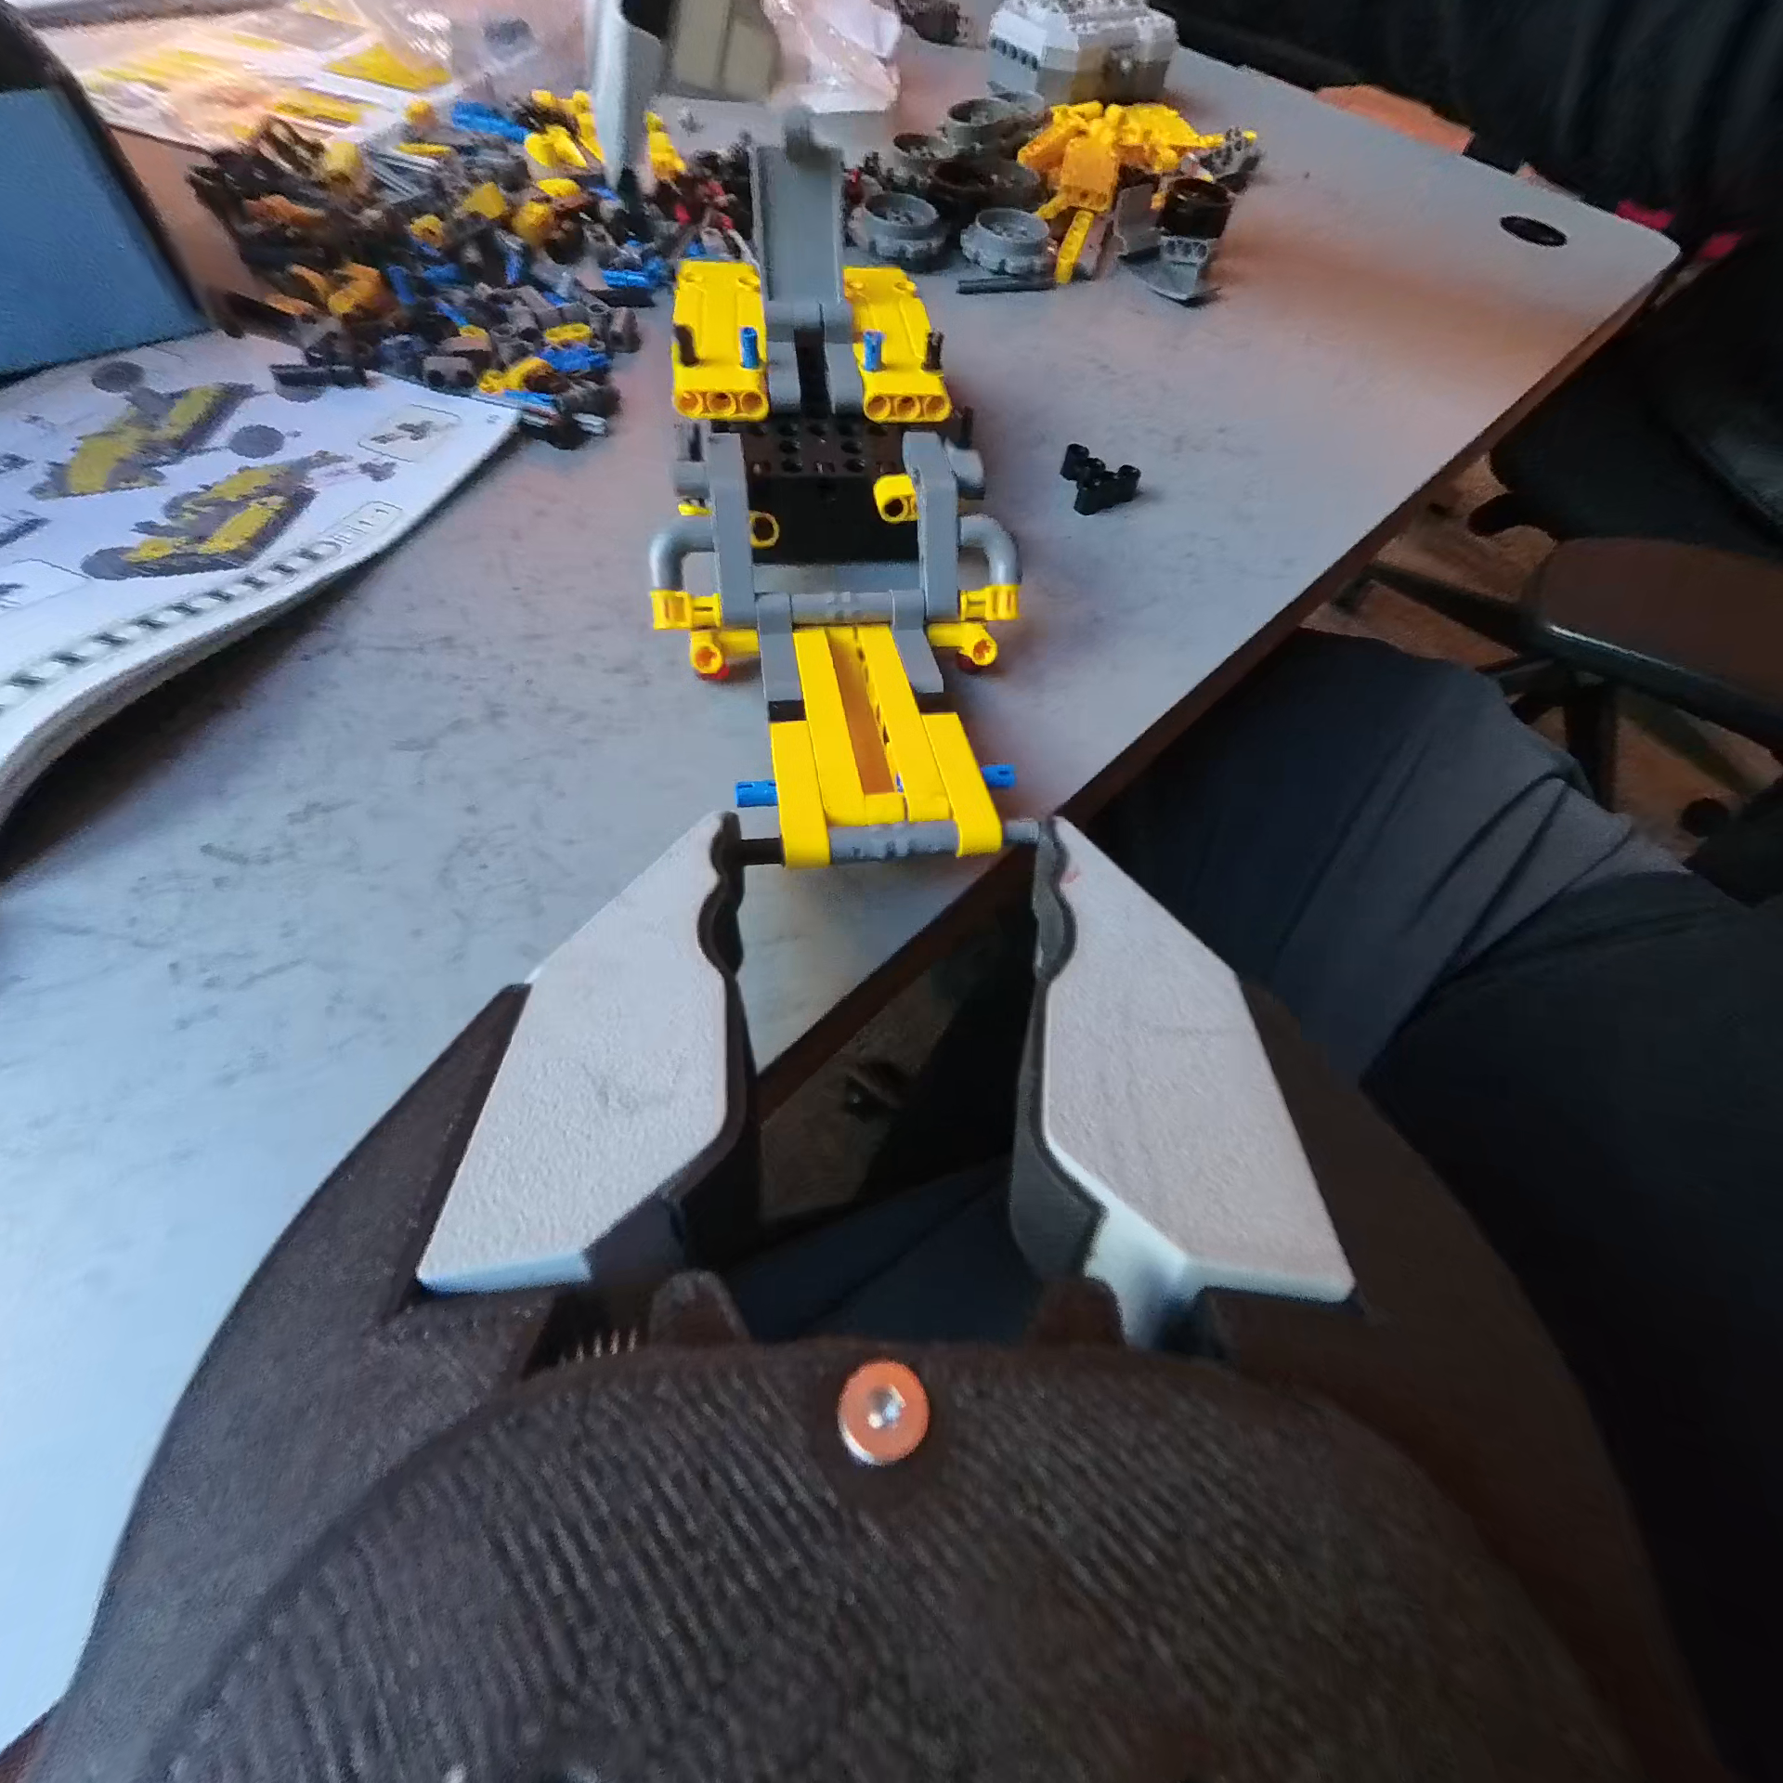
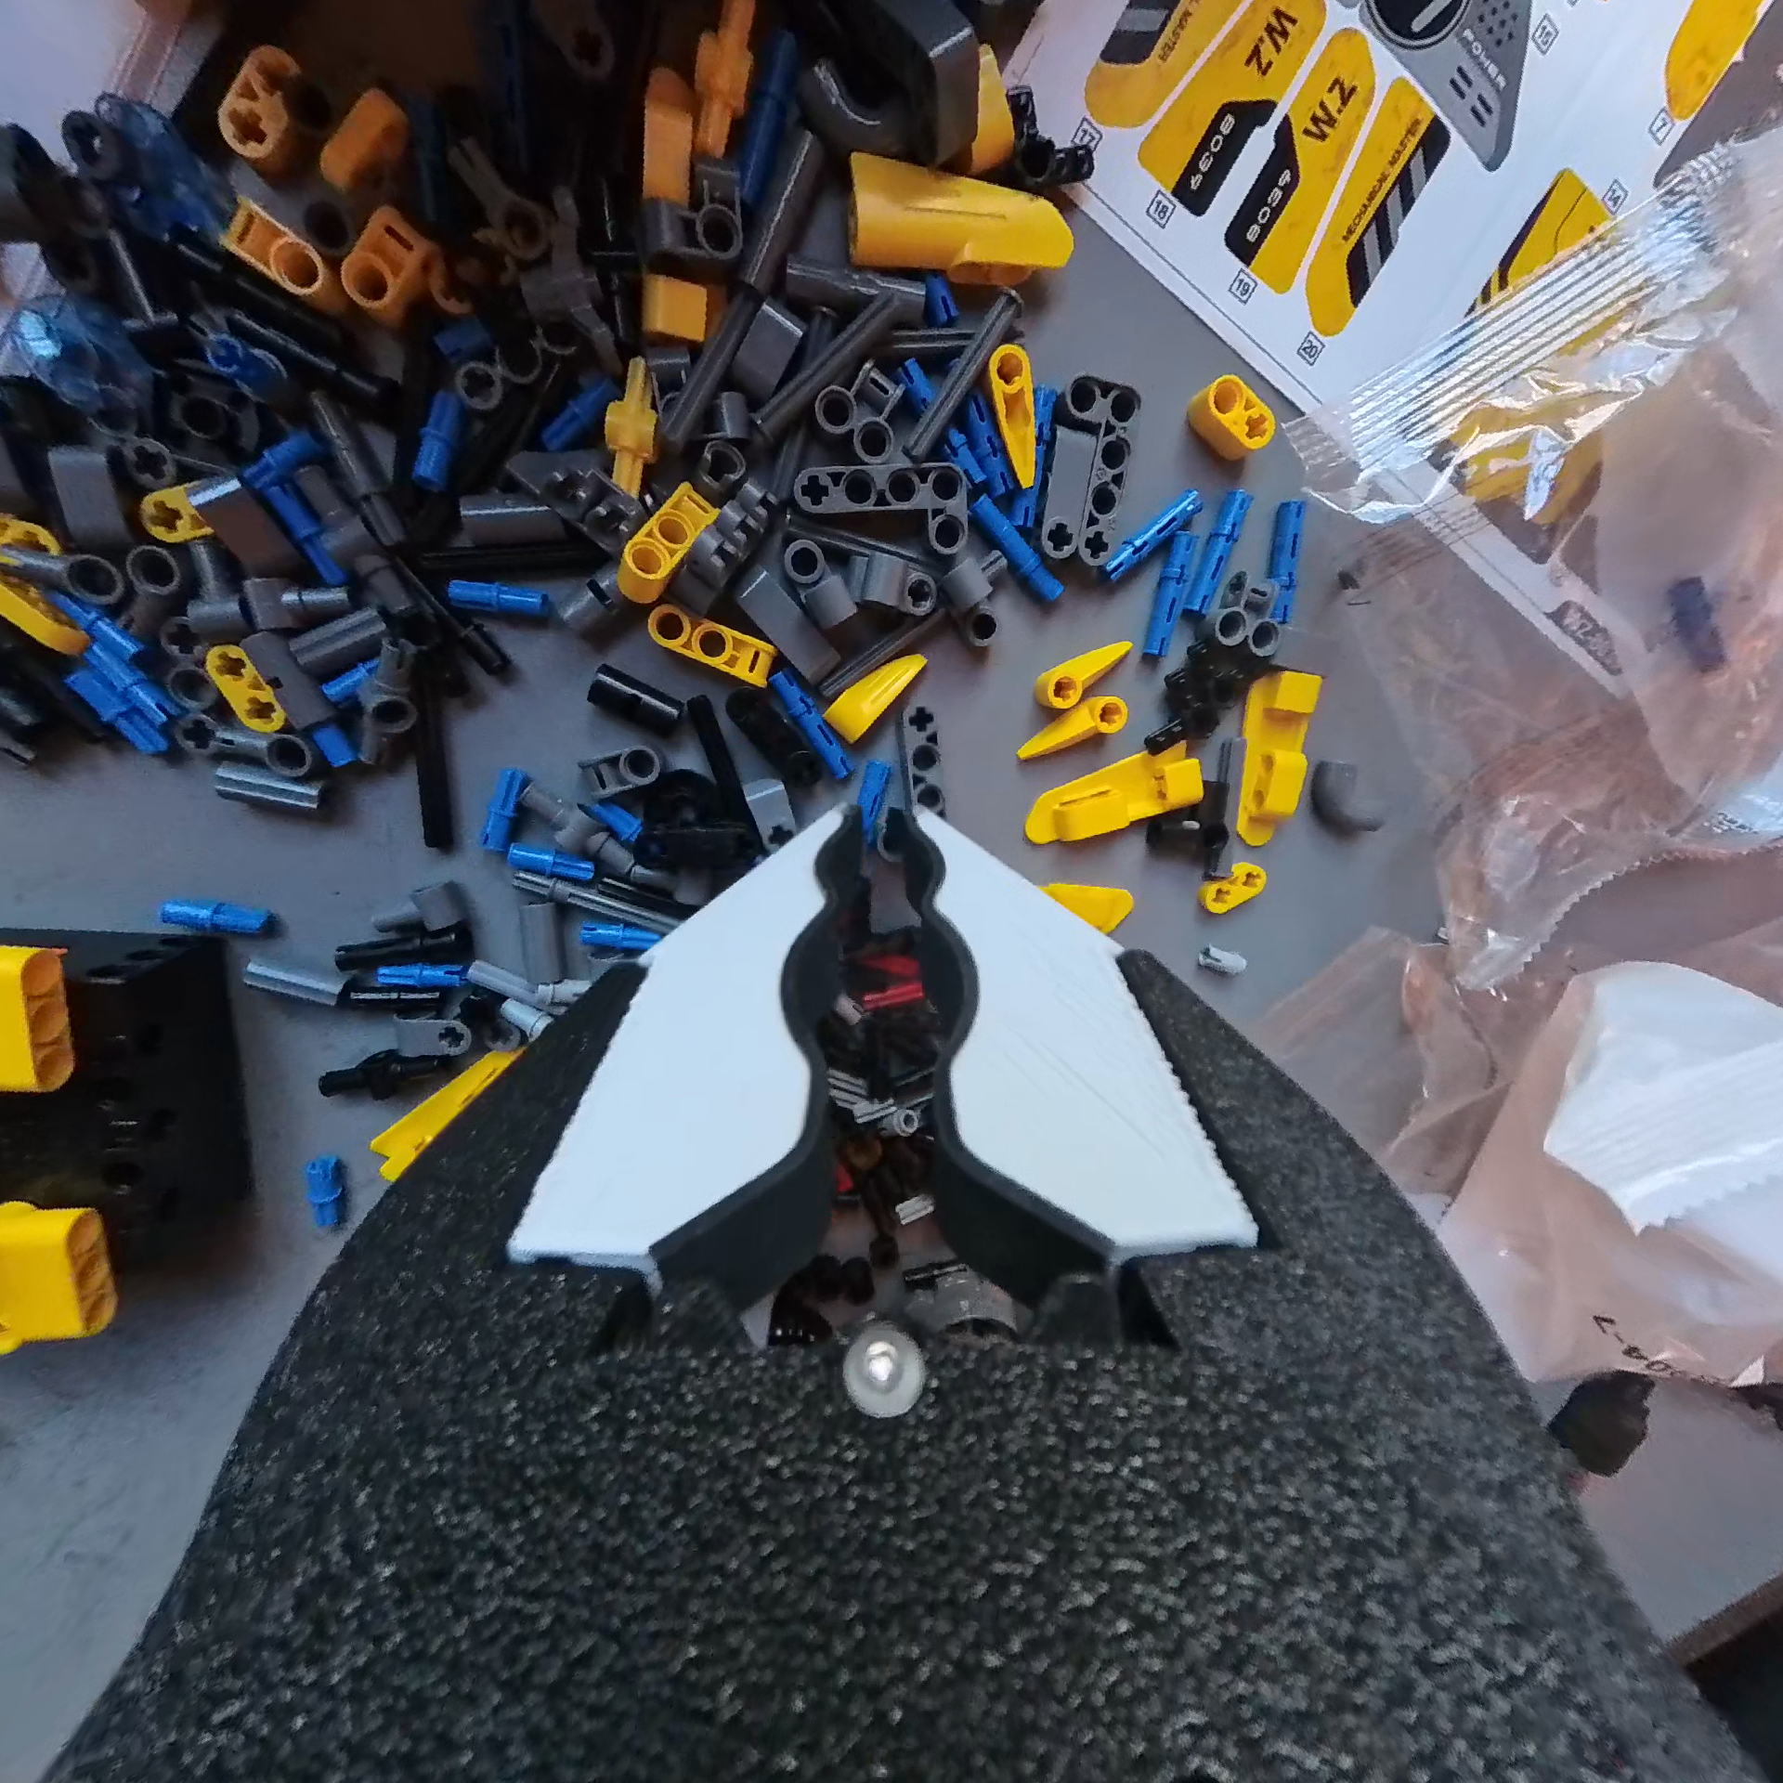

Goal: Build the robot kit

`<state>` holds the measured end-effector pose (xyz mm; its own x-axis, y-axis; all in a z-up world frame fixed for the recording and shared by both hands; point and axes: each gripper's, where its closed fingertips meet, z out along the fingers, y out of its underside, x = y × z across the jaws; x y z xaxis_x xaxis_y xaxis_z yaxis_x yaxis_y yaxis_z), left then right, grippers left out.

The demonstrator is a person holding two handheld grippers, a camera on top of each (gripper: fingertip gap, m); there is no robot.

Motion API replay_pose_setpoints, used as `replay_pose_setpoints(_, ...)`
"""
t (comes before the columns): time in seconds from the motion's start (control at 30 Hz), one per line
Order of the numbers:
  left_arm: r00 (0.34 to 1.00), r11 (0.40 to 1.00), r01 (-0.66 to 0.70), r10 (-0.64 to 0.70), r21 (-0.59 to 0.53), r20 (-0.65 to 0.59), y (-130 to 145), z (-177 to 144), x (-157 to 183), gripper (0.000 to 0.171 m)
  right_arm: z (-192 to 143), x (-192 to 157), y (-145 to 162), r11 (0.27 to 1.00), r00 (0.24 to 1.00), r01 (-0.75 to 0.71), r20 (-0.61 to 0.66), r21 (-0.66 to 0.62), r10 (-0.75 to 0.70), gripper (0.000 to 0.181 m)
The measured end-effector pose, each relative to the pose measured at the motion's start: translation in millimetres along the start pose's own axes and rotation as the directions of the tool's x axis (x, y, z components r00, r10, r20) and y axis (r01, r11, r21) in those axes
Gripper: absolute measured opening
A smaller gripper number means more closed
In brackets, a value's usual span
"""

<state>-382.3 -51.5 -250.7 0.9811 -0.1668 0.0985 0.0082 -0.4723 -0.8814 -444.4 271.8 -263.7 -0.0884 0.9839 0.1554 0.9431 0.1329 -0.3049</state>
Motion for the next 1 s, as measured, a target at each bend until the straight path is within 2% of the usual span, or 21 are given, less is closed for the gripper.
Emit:
replay_pose_setpoints(0.1, 1.000, 1.000, 0.004, -0.005, -0.024, -0.023, 4, 3, 6, 0.057, -1, -2, 0, 1.000, 1.000, 0.008, 0.008, -0.014, -0.008, 0.000)
replay_pose_setpoints(0.2, 1.000, 1.000, -0.002, 0.002, -0.025, -0.017, 5, 3, 6, 0.057, -2, 1, 2, 0.999, 0.998, 0.036, -0.048, -0.025, -0.038, 0.000)
replay_pose_setpoints(0.4, 1.000, 1.000, 0.006, -0.007, -0.026, -0.018, 5, 3, 6, 0.057, -6, -9, -3, 1.000, 1.000, 0.004, 0.017, 0.026, -0.005, 0.004)
replay_pose_setpoints(0.53, 1.000, 1.000, 0.007, -0.007, -0.027, -0.018, 5, 3, 6, 0.057, -1, 0, 7, 0.999, 0.999, 0.024, -0.046, -0.027, -0.025, 0.005)
replay_pose_setpoints(0.67, 1.000, 1.000, 0.007, -0.007, -0.026, -0.018, 5, 3, 6, 0.057, 1, 1, 9, 1.000, 0.999, -0.001, -0.038, -0.031, 0.000, 0.013)
replay_pose_setpoints(0.83, 1.000, 1.000, 0.007, -0.007, -0.026, -0.021, 5, 4, 7, 0.057, 0, -5, 5, 0.999, 0.999, 0.034, -0.009, -0.018, -0.035, 0.001)
replay_pose_setpoints(1.0, 1.000, 1.000, 0.008, -0.008, -0.026, -0.023, 5, 4, 7, 0.057, -6, -15, 2, 0.995, 0.995, 0.097, 0.008, 0.010, -0.097, 0.000)
